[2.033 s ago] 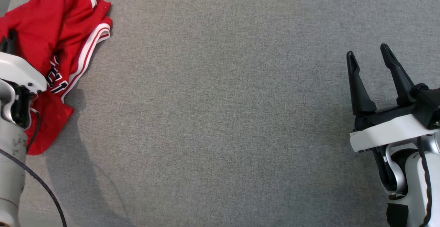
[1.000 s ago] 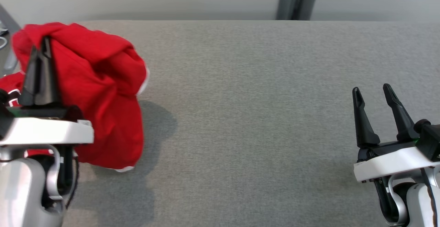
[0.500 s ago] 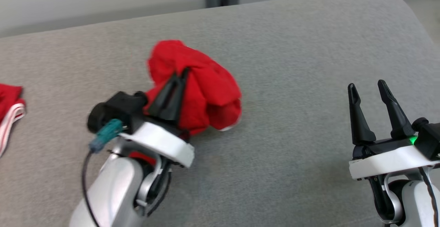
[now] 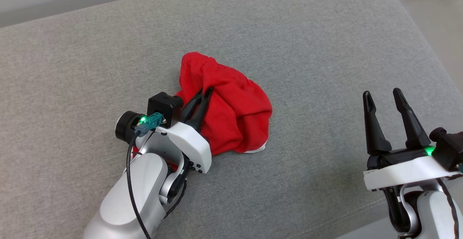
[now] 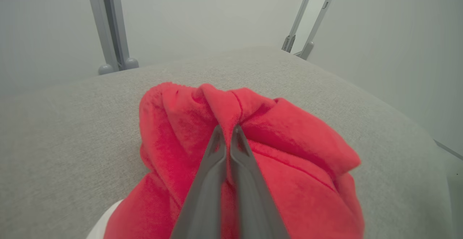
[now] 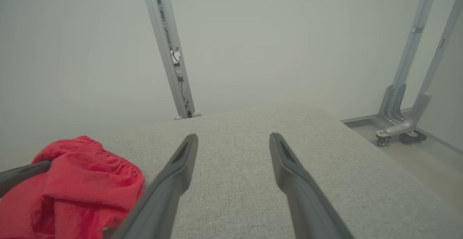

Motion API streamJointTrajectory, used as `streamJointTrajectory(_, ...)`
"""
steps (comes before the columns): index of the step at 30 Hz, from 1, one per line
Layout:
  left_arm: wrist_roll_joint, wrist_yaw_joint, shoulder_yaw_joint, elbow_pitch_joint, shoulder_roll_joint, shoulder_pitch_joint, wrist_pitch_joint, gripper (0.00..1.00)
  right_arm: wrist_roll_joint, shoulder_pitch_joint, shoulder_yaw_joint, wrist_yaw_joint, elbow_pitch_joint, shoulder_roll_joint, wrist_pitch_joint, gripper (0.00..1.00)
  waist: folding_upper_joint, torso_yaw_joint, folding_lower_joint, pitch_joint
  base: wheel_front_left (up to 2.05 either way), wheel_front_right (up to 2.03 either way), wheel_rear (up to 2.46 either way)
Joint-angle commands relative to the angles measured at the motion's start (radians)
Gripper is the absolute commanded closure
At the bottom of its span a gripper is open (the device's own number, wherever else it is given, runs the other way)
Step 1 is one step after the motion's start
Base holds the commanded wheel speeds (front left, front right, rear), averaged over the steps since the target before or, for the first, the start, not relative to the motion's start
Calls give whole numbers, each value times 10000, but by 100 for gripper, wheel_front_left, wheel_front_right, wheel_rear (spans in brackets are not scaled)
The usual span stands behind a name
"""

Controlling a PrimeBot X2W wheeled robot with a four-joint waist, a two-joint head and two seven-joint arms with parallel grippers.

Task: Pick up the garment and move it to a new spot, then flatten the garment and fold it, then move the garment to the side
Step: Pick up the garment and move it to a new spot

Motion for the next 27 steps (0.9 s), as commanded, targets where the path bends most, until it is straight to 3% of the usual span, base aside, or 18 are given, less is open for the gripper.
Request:
streamJointTrajectory(1,-60,-121,-15,171,20,-181,-148,0,7,-101,-54,1,47,-30,-92,0,0,106,0,-40,0,0,0)
streamJointTrajectory(8,-393,-290,187,85,-81,106,-923,0,-209,-47,-129,1,108,-34,47,0,0,794,0,-500,0,0,0)
streamJointTrajectory(18,-949,614,1543,-1301,740,1231,-1629,0,-613,340,-378,1,-107,-36,385,0,0,1953,0,-1207,0,0,0)
streamJointTrajectory(27,-1419,1070,2732,-2205,1689,2334,-1825,0,-922,641,-437,1,-246,-37,604,0,0,2618,0,-1646,0,0,0)
